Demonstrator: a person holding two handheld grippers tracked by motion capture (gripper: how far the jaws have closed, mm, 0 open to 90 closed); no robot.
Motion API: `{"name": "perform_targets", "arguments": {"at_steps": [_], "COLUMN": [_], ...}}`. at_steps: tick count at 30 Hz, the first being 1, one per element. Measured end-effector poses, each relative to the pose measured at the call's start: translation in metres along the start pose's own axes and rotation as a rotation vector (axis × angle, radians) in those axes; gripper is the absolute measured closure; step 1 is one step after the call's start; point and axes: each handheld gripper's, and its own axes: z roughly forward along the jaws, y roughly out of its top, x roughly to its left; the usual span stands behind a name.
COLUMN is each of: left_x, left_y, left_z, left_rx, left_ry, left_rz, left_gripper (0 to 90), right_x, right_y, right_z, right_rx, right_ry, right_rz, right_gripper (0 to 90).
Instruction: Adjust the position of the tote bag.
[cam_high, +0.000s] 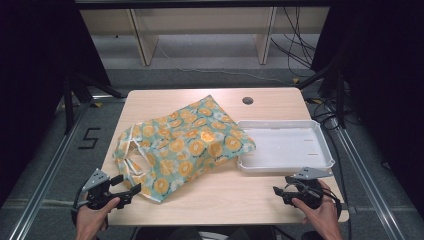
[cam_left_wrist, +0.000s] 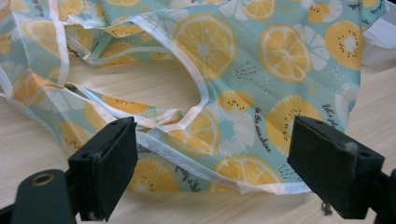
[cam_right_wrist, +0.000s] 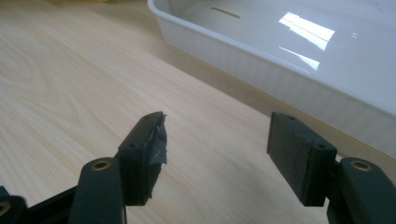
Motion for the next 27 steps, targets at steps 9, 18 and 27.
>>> {"name": "perform_targets", "arguments": {"at_steps": [9,18,27], "left_x": [-0.001,-0.005,-0.026], "left_y": [0.000,0.000,0.001], "left_z": [0.000,0.002,0.010], "left_rx": [0.010,0.012,0.036], "left_ry": [0.008,-0.024,-0.108], "left_rz": [0.003,0.003,0.017], "left_gripper": [15.1,15.0,17.9], "right_x": [0.003,0.007,0.010], "right_y": [0.000,0.001,0.022], "right_z": [-0.002,-0.002,0.001], "right_rx": [-0.023,-0.021,-0.089], "right_ry": [-0.066,-0.076,-0.071], "right_rz": [-0.010,0.005,-0.103], "right_gripper": [29.5,21.9,24.4]}}
